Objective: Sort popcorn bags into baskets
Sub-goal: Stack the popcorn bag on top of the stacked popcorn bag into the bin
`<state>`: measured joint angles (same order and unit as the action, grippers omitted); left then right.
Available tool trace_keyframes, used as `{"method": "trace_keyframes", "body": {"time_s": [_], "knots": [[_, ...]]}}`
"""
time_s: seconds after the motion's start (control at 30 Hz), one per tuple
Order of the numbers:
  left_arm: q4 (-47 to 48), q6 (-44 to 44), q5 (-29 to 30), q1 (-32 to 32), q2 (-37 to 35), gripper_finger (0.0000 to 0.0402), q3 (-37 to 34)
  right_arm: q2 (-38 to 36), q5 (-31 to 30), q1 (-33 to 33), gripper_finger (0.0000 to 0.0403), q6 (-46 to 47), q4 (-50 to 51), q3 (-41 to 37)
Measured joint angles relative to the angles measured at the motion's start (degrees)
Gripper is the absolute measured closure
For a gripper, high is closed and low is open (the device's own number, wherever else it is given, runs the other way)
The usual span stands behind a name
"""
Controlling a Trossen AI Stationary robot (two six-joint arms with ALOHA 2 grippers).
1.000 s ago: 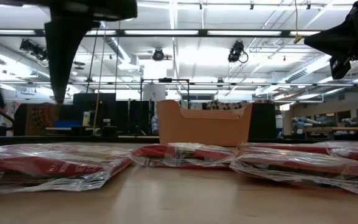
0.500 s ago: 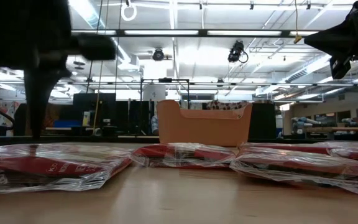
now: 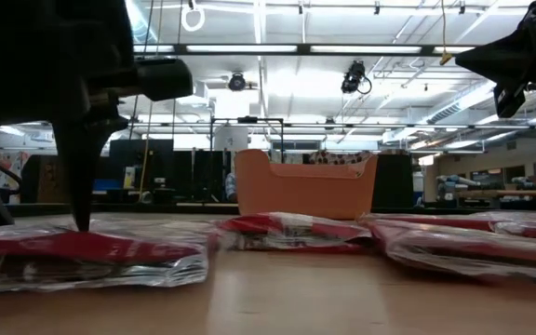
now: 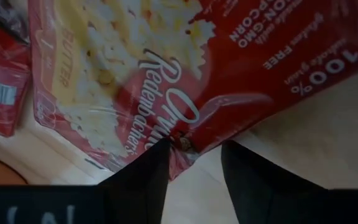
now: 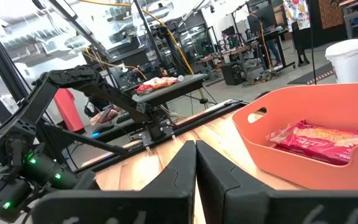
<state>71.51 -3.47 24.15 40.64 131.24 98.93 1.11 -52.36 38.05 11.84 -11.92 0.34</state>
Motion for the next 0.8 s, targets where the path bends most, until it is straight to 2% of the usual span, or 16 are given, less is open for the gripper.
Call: {"method": "trace_keyframes", "body": {"time_s": [0.23, 0.37, 0.57, 0.8], "knots": [[-0.18, 5.96, -1.44, -0.88, -0.13, 0.0336, 0.07, -0.01, -0.01, 0.01, 0.0386, 0.0, 0.0, 0.0], [0.13, 10.39, -4.94, -2.2, -0.38, 0.0387, 0.2, -0.01, 0.0, 0.01, 0.0386, 0.0, 0.0, 0.0], [3.25, 15.08, -8.26, -4.26, -2.17, 0.0394, -0.05, -0.01, 0.0, 0.01, 0.0386, 0.0, 0.0, 0.0], [6.67, 20.51, -7.4, -9.22, -9.46, 0.0397, -0.08, -0.01, 0.0, 0.0, 0.0386, 0.0, 0.0, 0.0]]}}
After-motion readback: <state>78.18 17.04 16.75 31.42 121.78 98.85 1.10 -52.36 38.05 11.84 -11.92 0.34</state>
